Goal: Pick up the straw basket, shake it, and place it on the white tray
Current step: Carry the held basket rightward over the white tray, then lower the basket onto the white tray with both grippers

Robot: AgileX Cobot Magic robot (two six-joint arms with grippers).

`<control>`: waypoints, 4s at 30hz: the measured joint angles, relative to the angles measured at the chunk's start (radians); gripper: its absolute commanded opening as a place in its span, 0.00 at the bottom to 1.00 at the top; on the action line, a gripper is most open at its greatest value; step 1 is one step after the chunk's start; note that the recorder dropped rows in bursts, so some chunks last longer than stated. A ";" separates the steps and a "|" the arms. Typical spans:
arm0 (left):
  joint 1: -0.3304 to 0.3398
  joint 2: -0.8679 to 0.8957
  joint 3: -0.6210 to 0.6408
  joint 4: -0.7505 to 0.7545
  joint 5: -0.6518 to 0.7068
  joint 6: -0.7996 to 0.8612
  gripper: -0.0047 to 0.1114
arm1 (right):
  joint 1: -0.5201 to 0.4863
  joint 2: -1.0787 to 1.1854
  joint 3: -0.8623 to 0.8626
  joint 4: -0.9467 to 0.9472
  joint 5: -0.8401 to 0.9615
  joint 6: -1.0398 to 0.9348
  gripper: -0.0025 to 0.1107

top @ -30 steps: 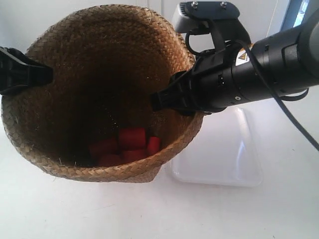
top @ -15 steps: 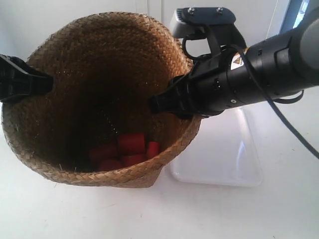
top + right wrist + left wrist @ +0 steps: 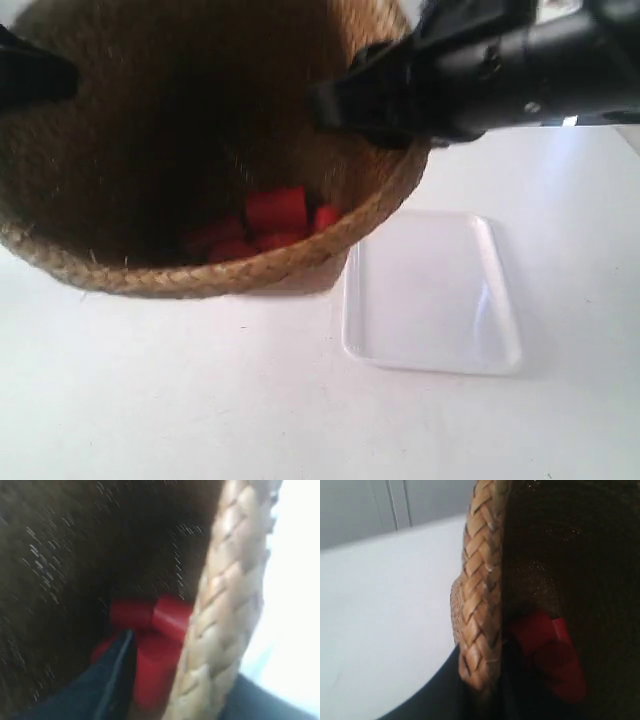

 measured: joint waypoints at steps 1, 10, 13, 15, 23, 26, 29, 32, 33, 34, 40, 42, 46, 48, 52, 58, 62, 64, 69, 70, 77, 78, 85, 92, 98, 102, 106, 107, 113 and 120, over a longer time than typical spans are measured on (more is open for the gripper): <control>0.002 -0.017 0.024 0.000 -0.054 0.009 0.04 | 0.002 -0.010 0.025 -0.006 -0.059 0.000 0.02; 0.032 -0.012 0.129 -0.001 -0.045 -0.050 0.04 | -0.014 0.086 0.078 0.027 0.000 0.015 0.02; 0.035 -0.025 0.123 -0.001 -0.045 -0.050 0.04 | -0.014 0.072 0.073 0.007 -0.024 0.015 0.02; 0.037 -0.017 0.126 -0.001 -0.044 -0.050 0.04 | -0.014 0.090 0.080 -0.005 -0.035 0.015 0.02; 0.037 -0.053 0.239 0.003 -0.225 -0.020 0.04 | -0.012 0.120 0.151 -0.006 -0.205 -0.053 0.02; 0.037 -0.064 0.296 -0.001 -0.324 0.009 0.04 | 0.013 0.104 0.202 0.000 -0.309 -0.109 0.02; 0.037 -0.064 0.308 -0.001 -0.388 0.021 0.04 | 0.037 0.104 0.220 0.000 -0.367 -0.143 0.02; 0.037 -0.064 0.309 0.002 -0.378 0.022 0.04 | 0.039 0.104 0.220 0.024 -0.370 -0.070 0.02; 0.037 -0.064 0.309 0.002 -0.360 0.022 0.04 | 0.039 0.104 0.220 0.026 -0.358 -0.048 0.02; 0.037 -0.064 0.309 0.002 -0.343 0.022 0.04 | 0.041 0.104 0.220 0.028 -0.344 -0.029 0.02; 0.037 -0.064 0.309 0.002 -0.302 0.009 0.04 | 0.043 0.106 0.221 0.029 -0.318 0.000 0.02; 0.037 -0.064 0.309 0.002 -0.302 0.009 0.04 | 0.045 0.113 0.221 0.029 -0.320 0.000 0.02; 0.037 -0.062 0.297 0.003 -0.267 0.009 0.04 | 0.045 0.135 0.202 0.029 -0.273 0.006 0.02; 0.037 -0.076 0.225 0.003 -0.173 0.003 0.04 | 0.045 0.112 0.113 0.024 -0.132 0.006 0.02; 0.039 -0.149 0.118 0.013 -0.143 -0.002 0.04 | 0.045 0.009 0.016 0.012 -0.152 0.004 0.02; 0.052 -0.044 0.195 0.052 -0.124 -0.033 0.04 | 0.049 0.179 0.094 0.041 -0.129 0.016 0.02; 0.061 -0.070 0.197 0.060 -0.104 -0.042 0.04 | 0.067 0.148 0.098 0.059 -0.128 0.018 0.02; 0.061 -0.075 0.195 0.060 -0.117 -0.042 0.04 | 0.068 0.133 0.091 0.048 -0.138 0.018 0.02; 0.061 -0.073 0.190 0.060 -0.136 -0.042 0.04 | 0.068 0.129 0.089 -0.011 -0.143 0.018 0.02; 0.061 -0.073 0.190 0.060 -0.138 -0.042 0.04 | 0.068 0.129 0.089 -0.025 -0.143 0.024 0.02; 0.061 -0.073 0.215 0.053 -0.143 -0.042 0.04 | 0.073 0.140 0.089 -0.248 -0.115 0.244 0.02; 0.061 -0.073 0.221 0.052 -0.146 -0.042 0.04 | 0.075 0.140 0.089 -0.268 -0.113 0.267 0.02; 0.061 -0.041 0.264 0.051 -0.205 -0.052 0.04 | 0.075 0.178 0.079 -0.305 -0.085 0.296 0.02; 0.061 -0.124 0.026 0.032 -0.120 -0.020 0.04 | 0.075 0.008 -0.149 -0.313 0.055 0.252 0.02; 0.077 -0.024 0.087 0.029 -0.071 -0.041 0.04 | 0.060 0.074 0.011 -0.323 -0.066 0.270 0.02; 0.077 -0.025 0.093 0.029 -0.029 -0.042 0.04 | 0.060 0.093 0.021 -0.292 -0.019 0.280 0.02; 0.077 -0.041 0.082 0.025 -0.055 -0.045 0.04 | 0.060 0.071 0.012 -0.290 -0.047 0.280 0.02; 0.077 -0.041 0.079 0.025 -0.058 -0.045 0.04 | 0.060 0.071 0.012 -0.292 -0.051 0.280 0.02; 0.075 -0.021 0.082 0.023 0.008 0.009 0.04 | 0.040 0.134 0.041 -0.302 -0.044 0.284 0.02; 0.073 0.150 0.009 -0.144 -0.044 0.036 0.04 | -0.122 0.209 -0.030 -0.281 0.062 0.279 0.02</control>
